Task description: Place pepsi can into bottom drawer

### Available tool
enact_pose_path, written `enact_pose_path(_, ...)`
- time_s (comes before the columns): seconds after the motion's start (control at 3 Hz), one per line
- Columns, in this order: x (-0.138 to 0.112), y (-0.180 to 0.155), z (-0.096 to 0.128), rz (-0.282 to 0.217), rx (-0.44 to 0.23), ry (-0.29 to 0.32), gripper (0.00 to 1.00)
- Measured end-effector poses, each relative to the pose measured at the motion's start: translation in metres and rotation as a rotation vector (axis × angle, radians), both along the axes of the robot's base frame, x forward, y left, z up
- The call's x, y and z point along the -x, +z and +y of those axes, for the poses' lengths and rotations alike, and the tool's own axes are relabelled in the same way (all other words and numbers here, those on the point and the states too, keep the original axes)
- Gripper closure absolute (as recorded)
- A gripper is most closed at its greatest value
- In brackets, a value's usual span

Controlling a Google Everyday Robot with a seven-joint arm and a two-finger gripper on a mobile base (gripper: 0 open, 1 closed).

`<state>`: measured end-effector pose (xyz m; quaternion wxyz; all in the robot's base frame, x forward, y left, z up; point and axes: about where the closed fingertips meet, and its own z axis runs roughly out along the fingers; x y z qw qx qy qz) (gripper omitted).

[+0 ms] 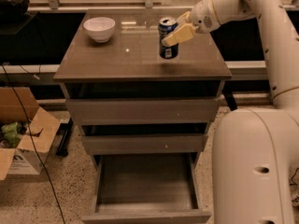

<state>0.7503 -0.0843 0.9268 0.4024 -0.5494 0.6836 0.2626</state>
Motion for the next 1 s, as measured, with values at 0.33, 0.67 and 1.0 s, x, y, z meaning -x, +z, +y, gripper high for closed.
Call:
enact_pose_path(0.33,0.041,0.047,-0.03,-0.093,-0.005,-0.021,1.0)
enact_pose_path(0.67,0.095,0.125,-0.062,-0.268,-0.044,-0.112,1.0)
enact_pose_path(1.0,0.125,0.156,-0.062,-0.318,-0.054,-0.142,1.0)
